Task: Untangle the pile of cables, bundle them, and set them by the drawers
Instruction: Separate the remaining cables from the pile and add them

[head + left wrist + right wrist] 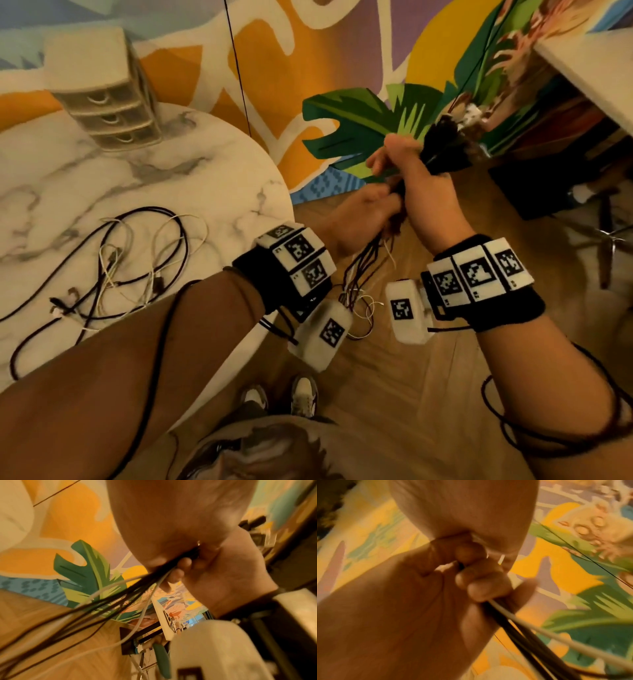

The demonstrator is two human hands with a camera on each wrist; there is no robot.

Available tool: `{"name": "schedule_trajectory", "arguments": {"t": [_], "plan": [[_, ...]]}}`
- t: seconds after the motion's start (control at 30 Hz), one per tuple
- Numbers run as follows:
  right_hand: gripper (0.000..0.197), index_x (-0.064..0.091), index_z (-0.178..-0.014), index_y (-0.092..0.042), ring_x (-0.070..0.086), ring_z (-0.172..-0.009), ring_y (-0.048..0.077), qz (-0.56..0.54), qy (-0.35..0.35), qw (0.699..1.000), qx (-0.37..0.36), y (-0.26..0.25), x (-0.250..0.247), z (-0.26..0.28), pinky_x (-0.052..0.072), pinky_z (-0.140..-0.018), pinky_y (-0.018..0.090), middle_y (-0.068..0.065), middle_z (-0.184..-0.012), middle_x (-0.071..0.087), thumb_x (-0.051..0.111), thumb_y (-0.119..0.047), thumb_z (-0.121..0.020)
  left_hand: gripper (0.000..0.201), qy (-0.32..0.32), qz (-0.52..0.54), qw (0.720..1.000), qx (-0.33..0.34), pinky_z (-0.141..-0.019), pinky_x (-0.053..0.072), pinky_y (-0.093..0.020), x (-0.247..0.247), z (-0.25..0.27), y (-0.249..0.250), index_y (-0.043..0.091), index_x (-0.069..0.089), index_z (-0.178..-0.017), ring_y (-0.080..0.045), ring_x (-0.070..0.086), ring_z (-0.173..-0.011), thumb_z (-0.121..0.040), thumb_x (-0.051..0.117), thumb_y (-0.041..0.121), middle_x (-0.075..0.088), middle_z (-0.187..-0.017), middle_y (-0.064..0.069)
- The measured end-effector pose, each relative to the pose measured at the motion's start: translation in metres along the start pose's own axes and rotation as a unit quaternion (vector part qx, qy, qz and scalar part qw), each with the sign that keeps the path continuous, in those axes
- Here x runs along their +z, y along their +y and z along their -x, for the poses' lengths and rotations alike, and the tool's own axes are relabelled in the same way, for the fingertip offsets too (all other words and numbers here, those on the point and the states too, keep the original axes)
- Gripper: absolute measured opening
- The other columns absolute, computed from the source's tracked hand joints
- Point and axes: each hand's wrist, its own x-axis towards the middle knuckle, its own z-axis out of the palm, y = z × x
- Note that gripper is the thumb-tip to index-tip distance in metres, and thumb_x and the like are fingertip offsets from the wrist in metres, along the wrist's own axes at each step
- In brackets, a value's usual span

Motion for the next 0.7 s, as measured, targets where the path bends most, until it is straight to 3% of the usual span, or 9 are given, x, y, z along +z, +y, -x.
{"name": "schedule_trajectory", "arguments": {"t": [0.07,0.1,0.17,0.2,0.27,0.33,0.4,0.53,0.7], "plan": [[0.052,0.063,-0.089,-0.017,0.054,-0.061,0.015,-0.05,-0.069,0.994,0.074,0.011,0.0,0.004,0.045,-0.052,0.023,0.011,-0.082,0.058,0.061,-0.066,-0.072,0.019,0.028,0.048,0.998,-0.014,-0.047,0.035,-0.023,-0.002,0.0,0.003,0.007,0.046,-0.077,-0.005,0.04,-0.042,-0.093,0.038,0.006,0.045,-0.049,0.007],[0.066,0.06,-0.1,-0.014,0.052,-0.064,0.016,-0.089,-0.11,0.985,0.094,0.02,0.001,0.005,0.045,-0.054,0.024,0.013,-0.086,0.055,0.066,-0.069,-0.064,0.019,0.041,0.059,0.997,-0.022,-0.048,0.034,-0.024,-0.007,0.0,0.009,0.005,0.046,-0.081,-0.006,0.04,-0.043,-0.096,0.036,0.009,0.045,-0.049,0.008],[0.063,0.056,-0.107,-0.005,0.057,-0.075,0.026,-0.109,-0.177,0.972,0.109,0.042,0.006,0.012,0.051,-0.068,0.037,0.016,-0.09,0.056,0.07,-0.052,-0.067,0.023,0.046,0.083,0.995,-0.043,-0.047,0.036,-0.022,-0.02,0.003,0.012,0.007,0.046,-0.077,-0.01,0.037,-0.044,-0.096,0.038,0.015,0.042,-0.052,0.003],[0.048,0.058,-0.101,-0.003,0.059,-0.076,0.029,-0.094,-0.199,0.969,0.109,0.052,0.011,0.016,0.052,-0.071,0.041,0.016,-0.087,0.059,0.07,-0.039,-0.071,0.028,0.036,0.09,0.994,-0.046,-0.045,0.034,-0.022,-0.026,0.005,0.013,0.009,0.042,-0.068,-0.011,0.032,-0.041,-0.095,0.04,0.018,0.036,-0.05,0.002],[0.015,0.06,-0.076,-0.01,0.056,-0.06,0.022,-0.019,-0.222,0.968,0.115,0.073,0.024,0.024,0.049,-0.061,0.035,0.009,-0.068,0.059,0.07,-0.021,-0.079,0.034,0.025,0.059,0.997,-0.047,-0.043,0.023,-0.024,-0.034,0.005,0.018,0.017,0.033,-0.059,-0.012,0.021,-0.04,-0.092,0.041,0.02,0.028,-0.045,0.005],[0.032,0.049,-0.06,-0.017,0.044,-0.049,0.014,0.044,-0.241,0.96,0.133,0.097,0.04,0.032,0.04,-0.052,0.028,0.0,-0.055,0.047,0.064,-0.017,-0.088,0.04,0.043,-0.027,0.998,-0.039,-0.042,0.02,-0.024,-0.037,0.006,0.027,0.018,0.032,-0.055,-0.011,0.021,-0.039,-0.095,0.041,0.017,0.027,-0.042,0.008],[0.04,0.04,-0.057,-0.02,0.037,-0.05,0.016,0.065,-0.214,0.958,0.18,0.119,0.053,0.037,0.034,-0.054,0.03,-0.002,-0.053,0.038,0.061,-0.023,-0.091,0.043,0.056,-0.11,0.992,-0.022,-0.041,0.022,-0.023,-0.038,0.006,0.037,0.019,0.034,-0.054,-0.009,0.024,-0.038,-0.096,0.043,0.015,0.03,-0.043,0.01],[0.035,0.041,-0.063,-0.02,0.039,-0.057,0.02,0.108,-0.125,0.954,0.251,0.154,0.059,0.039,0.034,-0.059,0.034,0.003,-0.058,0.04,0.06,-0.034,-0.088,0.04,0.092,-0.226,0.97,0.018,-0.045,0.022,-0.025,-0.042,0.01,0.053,0.018,0.036,-0.058,-0.005,0.025,-0.04,-0.095,0.05,0.02,0.03,-0.046,0.009],[0.034,0.042,-0.059,-0.018,0.04,-0.055,0.02,0.119,-0.084,0.947,0.286,0.175,0.054,0.034,0.035,-0.058,0.034,0.004,-0.057,0.042,0.064,-0.027,-0.084,0.051,0.125,-0.278,0.948,0.093,-0.042,0.02,-0.011,-0.037,0.012,0.07,0.023,0.031,-0.048,-0.006,0.025,-0.035,-0.094,0.053,0.02,0.027,-0.034,0.011]]}}
